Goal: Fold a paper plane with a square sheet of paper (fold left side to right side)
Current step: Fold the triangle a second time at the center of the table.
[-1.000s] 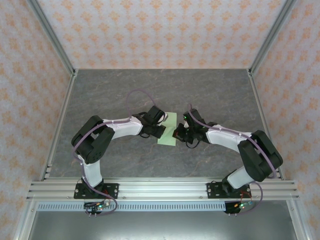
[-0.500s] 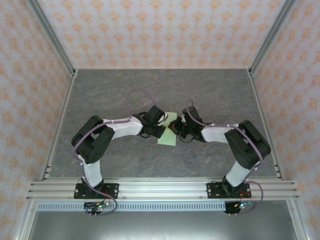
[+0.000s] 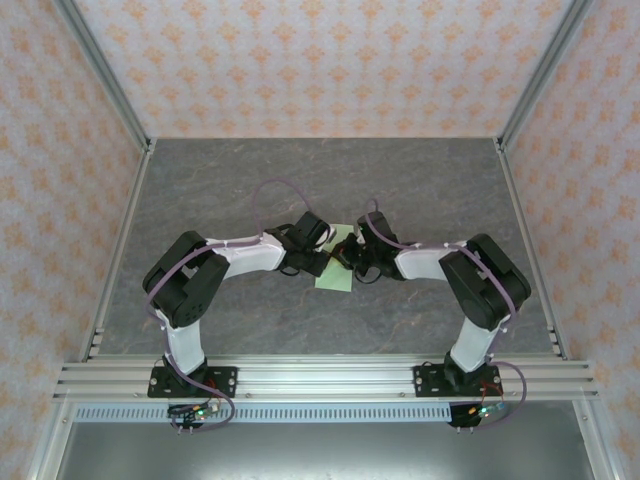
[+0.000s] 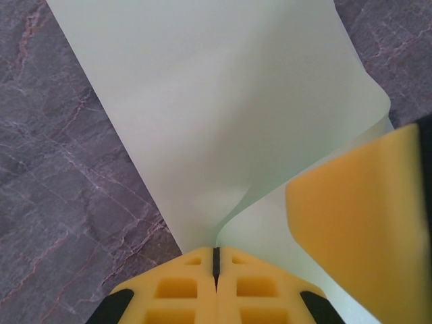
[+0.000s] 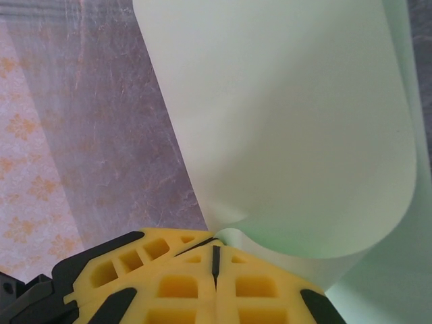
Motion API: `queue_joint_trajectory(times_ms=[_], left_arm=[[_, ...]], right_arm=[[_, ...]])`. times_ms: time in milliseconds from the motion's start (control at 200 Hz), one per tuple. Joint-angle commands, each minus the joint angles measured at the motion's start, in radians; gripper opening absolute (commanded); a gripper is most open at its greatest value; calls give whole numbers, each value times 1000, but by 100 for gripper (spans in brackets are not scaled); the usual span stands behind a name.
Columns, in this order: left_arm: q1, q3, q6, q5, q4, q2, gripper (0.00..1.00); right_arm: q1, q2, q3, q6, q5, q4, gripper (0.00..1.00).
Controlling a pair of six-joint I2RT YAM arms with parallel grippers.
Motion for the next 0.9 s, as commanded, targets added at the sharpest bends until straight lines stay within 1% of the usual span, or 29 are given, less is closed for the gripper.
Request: queue_joint_trajectory(times_ms=[0,400,896], left_arm=[[4,-14,22,-8,2,-2,0],[5,-11,28,-13,-10,-3,0],[5,4,6,-16,-2,-13,0]], right_arm=[[9,12,30,-40,8,-37,4],[10,21,17,-94,34,-97,4],[10,32,12,-105,42,-102,4]])
